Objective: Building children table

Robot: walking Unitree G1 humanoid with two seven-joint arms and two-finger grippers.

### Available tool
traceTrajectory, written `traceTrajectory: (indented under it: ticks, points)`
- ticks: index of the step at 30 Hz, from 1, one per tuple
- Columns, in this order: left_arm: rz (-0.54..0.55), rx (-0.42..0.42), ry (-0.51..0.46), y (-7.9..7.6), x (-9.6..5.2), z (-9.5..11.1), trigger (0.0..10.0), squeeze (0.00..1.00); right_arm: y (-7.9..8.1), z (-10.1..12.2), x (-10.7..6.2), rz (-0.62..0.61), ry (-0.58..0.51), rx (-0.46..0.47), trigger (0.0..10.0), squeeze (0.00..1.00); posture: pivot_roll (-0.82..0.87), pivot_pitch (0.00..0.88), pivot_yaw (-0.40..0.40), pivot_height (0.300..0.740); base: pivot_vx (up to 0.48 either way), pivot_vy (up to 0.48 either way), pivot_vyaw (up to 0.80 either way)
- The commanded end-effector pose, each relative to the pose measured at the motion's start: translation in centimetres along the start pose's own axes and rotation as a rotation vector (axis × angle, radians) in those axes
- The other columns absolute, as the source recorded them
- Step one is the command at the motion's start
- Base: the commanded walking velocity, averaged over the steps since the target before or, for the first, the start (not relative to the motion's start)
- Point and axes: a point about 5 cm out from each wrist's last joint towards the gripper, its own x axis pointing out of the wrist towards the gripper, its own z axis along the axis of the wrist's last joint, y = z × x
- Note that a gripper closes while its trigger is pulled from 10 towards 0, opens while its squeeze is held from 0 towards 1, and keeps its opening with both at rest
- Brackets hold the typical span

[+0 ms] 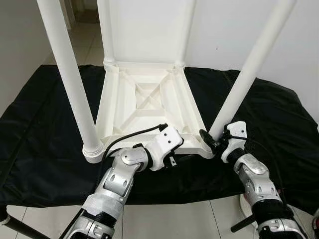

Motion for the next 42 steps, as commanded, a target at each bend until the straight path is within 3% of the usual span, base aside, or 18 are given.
traceTrajectory:
  ticks: [1,2,10,14,18,22,23,31,33,34,36,38,39,40,42]
  points:
    - [0.171,-0.001,0.007,0.7,0.0,-0.3,10.0,0.0,0.1,-1.6,-0.6,-0.052,0.072,0.027,10.0,0.0,0.05,0.0,-0.042,0.74,0.0,0.0,0.0]
    - [0.171,-0.001,0.007,0.7,0.0,-0.3,10.0,0.0,0.1,-1.6,-0.6,-0.052,0.072,0.027,10.0,0.0,0.05,0.0,-0.042,0.74,0.0,0.0,0.0]
    - [0.162,0.006,0.005,0.5,0.3,-0.2,10.0,0.0,4.4,-1.4,0.4,-0.436,0.046,0.188,10.0,0.0,0.04,0.0,-0.043,0.74,0.0,0.0,0.0]
    - [0.162,0.006,0.006,0.5,0.3,-0.2,10.0,0.0,5.2,-1.2,0.5,-0.462,0.049,0.201,10.0,0.0,0.03,0.0,-0.043,0.74,0.0,0.0,0.0]
    - [0.163,0.005,0.006,0.5,0.3,-0.2,10.0,0.0,6.4,-0.7,1.1,-0.375,0.031,0.197,10.0,0.0,0.04,0.0,-0.044,0.74,0.0,0.0,0.0]
    - [0.164,0.005,0.006,0.5,0.3,-0.2,10.0,0.0,6.4,-0.6,1.1,-0.366,0.03,0.2,10.0,0.0,0.04,0.0,-0.044,0.74,0.0,0.0,0.0]
    - [0.166,0.005,0.006,0.5,0.3,-0.2,10.0,0.0,6.3,-0.5,1.0,-0.358,0.021,0.21,10.0,1.0,0.04,0.0,-0.046,0.74,0.0,0.0,0.0]
    - [0.173,0.01,0.005,0.7,0.1,-0.1,10.0,0.0,4.9,0.2,-1.2,-0.24,-0.055,0.224,10.0,1.0,0.05,0.0,-0.053,0.74,0.0,0.0,0.0]
    - [0.178,0.009,0.009,0.7,0.0,-0.1,10.0,0.0,3.5,0.0,-2.3,-0.203,-0.049,0.182,10.0,1.0,0.05,0.0,-0.051,0.74,0.0,0.0,0.0]
    - [0.178,0.009,0.009,0.7,0.0,-0.1,10.0,0.0,3.5,0.0,-2.3,-0.203,-0.049,0.182,10.0,1.0,0.05,0.0,-0.051,0.74,0.0,0.0,0.0]
    - [0.18,0.007,0.013,0.7,-0.1,-0.2,10.0,0.0,1.8,-0.4,-3.0,-0.193,-0.01,0.103,10.0,1.0,0.05,0.0,-0.05,0.74,0.0,0.0,0.0]
    - [0.179,0.006,0.014,0.7,-0.1,-0.3,10.0,0.0,1.1,-0.6,-3.2,-0.194,0.014,0.07,10.0,1.0,0.05,0.0,-0.05,0.74,0.0,0.0,0.0]
    - [0.173,0.014,0.018,0.6,-0.2,-0.3,10.0,0.0,0.6,-0.7,-3.3,-0.179,0.025,0.044,10.0,0.55,0.05,0.0,-0.049,0.74,0.0,0.0,0.0]
    - [0.173,0.013,0.021,0.5,-0.1,-0.4,10.0,0.0,0.1,-0.7,-3.3,-0.157,0.033,0.035,10.0,0.0,0.04,0.0,-0.045,0.74,0.0,0.0,0.0]
    - [0.174,0.011,0.023,0.5,-0.1,-0.4,10.0,0.0,-0.2,-0.7,-3.3,-0.129,0.035,0.037,10.0,0.0,0.04,0.0,-0.044,0.74,0.0,0.0,0.0]
